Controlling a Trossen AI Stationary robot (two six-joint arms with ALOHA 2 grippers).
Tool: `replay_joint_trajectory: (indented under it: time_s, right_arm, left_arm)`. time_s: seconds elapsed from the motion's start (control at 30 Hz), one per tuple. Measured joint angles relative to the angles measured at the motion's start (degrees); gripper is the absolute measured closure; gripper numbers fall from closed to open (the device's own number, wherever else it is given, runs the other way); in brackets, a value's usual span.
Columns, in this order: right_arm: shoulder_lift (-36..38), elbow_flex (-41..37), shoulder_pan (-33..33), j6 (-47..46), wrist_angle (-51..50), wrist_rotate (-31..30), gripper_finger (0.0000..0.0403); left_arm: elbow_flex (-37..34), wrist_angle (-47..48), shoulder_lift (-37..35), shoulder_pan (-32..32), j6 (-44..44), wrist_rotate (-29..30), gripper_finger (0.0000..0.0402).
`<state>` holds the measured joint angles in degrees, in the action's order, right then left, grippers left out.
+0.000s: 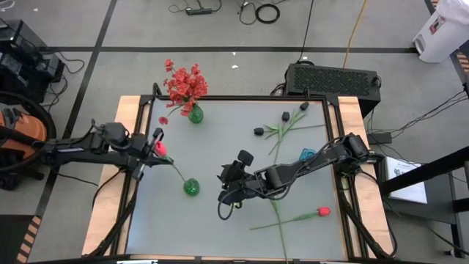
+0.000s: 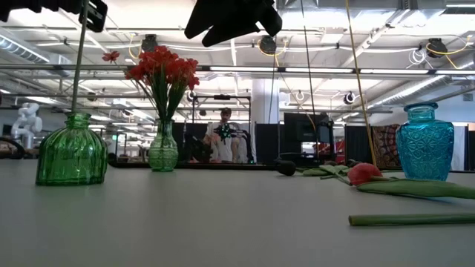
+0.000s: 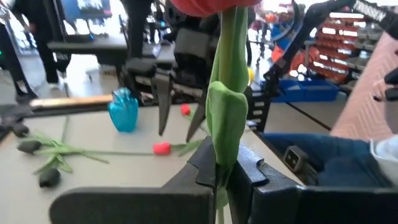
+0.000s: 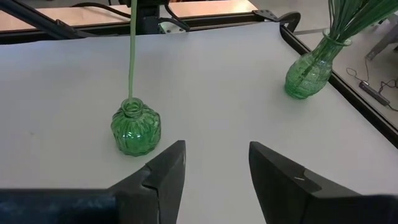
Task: Sort flowers into vase by color
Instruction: Put the top red flower into the bottom green vase
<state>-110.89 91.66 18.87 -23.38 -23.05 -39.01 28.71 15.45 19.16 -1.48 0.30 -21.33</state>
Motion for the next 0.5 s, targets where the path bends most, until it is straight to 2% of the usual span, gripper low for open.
replay_joint_trajectory:
  time_s: [0.2, 0.5]
  right_arm:
    - [0.0, -0.02, 0.0, 0.0, -0.02, 0.07, 0.0234]
    - [0.0, -0.02, 0.11, 0.0, -0.69, 0.13, 0.0234]
  left_arm:
    - [-0.02, 0.0, 5.14, 0.0, 0.03, -0.98, 0.0369]
    - [-0.11, 0.45, 10.74, 0.0, -0.05, -0.73, 0.0257]
